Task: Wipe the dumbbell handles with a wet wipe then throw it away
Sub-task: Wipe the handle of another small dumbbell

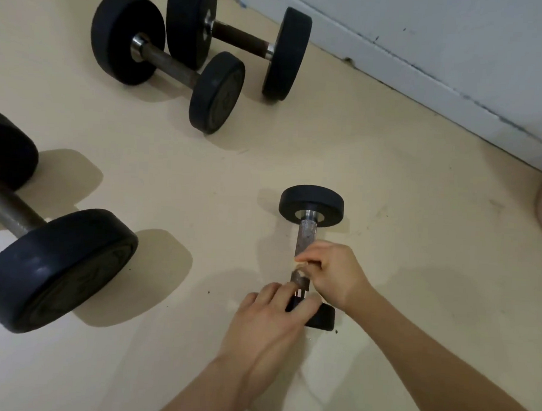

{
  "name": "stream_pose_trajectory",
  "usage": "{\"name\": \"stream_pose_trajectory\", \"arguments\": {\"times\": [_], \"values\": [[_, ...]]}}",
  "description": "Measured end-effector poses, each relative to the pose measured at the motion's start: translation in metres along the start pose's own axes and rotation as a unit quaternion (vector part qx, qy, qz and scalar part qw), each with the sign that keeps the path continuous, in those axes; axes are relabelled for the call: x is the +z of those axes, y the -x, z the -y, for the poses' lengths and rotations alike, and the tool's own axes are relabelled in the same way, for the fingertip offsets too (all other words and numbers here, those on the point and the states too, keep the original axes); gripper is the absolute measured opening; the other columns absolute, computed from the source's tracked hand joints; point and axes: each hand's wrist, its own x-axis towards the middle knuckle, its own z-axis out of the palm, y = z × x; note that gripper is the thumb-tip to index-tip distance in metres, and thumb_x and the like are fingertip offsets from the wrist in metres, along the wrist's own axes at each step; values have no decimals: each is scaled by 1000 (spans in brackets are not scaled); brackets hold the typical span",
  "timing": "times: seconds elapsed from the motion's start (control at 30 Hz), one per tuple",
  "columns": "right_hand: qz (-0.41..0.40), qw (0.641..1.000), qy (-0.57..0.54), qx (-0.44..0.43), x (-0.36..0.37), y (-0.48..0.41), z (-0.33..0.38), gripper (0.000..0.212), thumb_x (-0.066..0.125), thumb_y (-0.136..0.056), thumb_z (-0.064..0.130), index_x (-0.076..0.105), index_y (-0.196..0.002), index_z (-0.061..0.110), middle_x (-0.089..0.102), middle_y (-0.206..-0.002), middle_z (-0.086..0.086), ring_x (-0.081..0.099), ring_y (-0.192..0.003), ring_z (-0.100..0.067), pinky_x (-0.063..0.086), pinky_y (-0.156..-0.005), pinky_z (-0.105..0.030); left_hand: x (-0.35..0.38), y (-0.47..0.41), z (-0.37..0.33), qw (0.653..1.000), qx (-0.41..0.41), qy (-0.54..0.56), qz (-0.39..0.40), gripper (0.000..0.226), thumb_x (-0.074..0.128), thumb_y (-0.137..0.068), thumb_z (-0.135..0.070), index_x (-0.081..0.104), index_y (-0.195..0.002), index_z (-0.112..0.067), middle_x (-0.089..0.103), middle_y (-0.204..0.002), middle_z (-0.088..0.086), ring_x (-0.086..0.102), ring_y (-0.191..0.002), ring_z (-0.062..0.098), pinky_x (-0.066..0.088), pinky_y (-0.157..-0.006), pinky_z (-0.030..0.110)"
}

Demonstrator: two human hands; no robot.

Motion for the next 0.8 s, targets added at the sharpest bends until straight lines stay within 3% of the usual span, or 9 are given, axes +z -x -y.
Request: {"name": "stream_pose_trajectory", "arguments": {"times": [0.13, 0.27, 0.4, 0.47, 0.57, 0.67, 0.73, 0.8], "values": [[-121, 991, -15, 60, -10, -33, -14, 15, 64, -80, 0, 76, -86, 9, 67, -88, -4, 62, -80, -19, 50, -78, -28, -9, -21, 4, 995, 3, -43, 87, 47, 52, -85, -12, 37, -128, -25, 57, -107, 5, 58, -94, 31, 39, -66, 34], [-45, 997, -45, 35, 3, 8, -9, 16, 66, -81, 2, 76, -90, 11, 68, -91, 1, 62, -83, -14, 47, -82, -19, -39, -35, -4, 970, 109, -175, 128, 38, 46, -90, -7, 41, -126, -17, 61, -103, 12, 61, -89, 36, 35, -64, 37], [-217, 970, -57, 91, 12, -6, -16, 15, 64, -84, 3, 75, -92, 9, 69, -99, -3, 63, -90, -15, 41, -83, -13, -78, -46, 0, 922, 182, -306, 154, 23, 51, -85, -3, 57, -101, -19, 61, -94, 5, 57, -85, 27, 28, -69, 36], [-216, 970, -89, 73, 33, 4, 2, 15, 65, -81, -1, 75, -90, 7, 69, -91, -5, 65, -83, -18, 44, -81, -10, -84, -42, 13, 911, 186, -337, 148, 23, 53, -83, -4, 59, -97, -21, 60, -96, 3, 53, -88, 25, 27, -71, 36], [-202, 976, -87, 6, 41, 8, 8, 16, 64, -79, -3, 74, -89, 5, 68, -85, -6, 65, -75, -20, 49, -78, -17, -82, -31, 38, 934, 172, -285, 128, 32, 53, -80, -5, 57, -104, -27, 58, -101, -2, 51, -98, 25, 37, -78, 37], [-275, 951, -93, 108, 26, -20, -2, 17, 62, -81, -7, 74, -90, 1, 66, -96, -11, 65, -84, -24, 39, -80, -9, -75, -25, 54, 975, 156, -136, 79, 31, 61, -73, -14, 61, -99, -30, 60, -100, -7, 54, -96, 20, 45, -76, 33], [-227, 969, -74, 62, 37, -12, 17, 24, 63, -72, -11, 73, -89, 3, 65, -92, -9, 64, -78, -23, 50, -78, -23, -72, -23, 55, 997, 57, 20, 38, 33, 63, -76, -33, 62, -109, -32, 61, -115, -7, 56, -107, 18, 48, -86, 35], [-148, 986, -63, -36, 52, 8, 34, 29, 66, -65, -10, 73, -88, 6, 62, -85, -5, 62, -70, -20, 54, -70, -29, -67, -22, 55, 994, -70, 73, 30, 66, 63, -79, -51, 43, -138, -30, 44, -142, -3, 41, -130, 17, 37, -106, 33]]}}
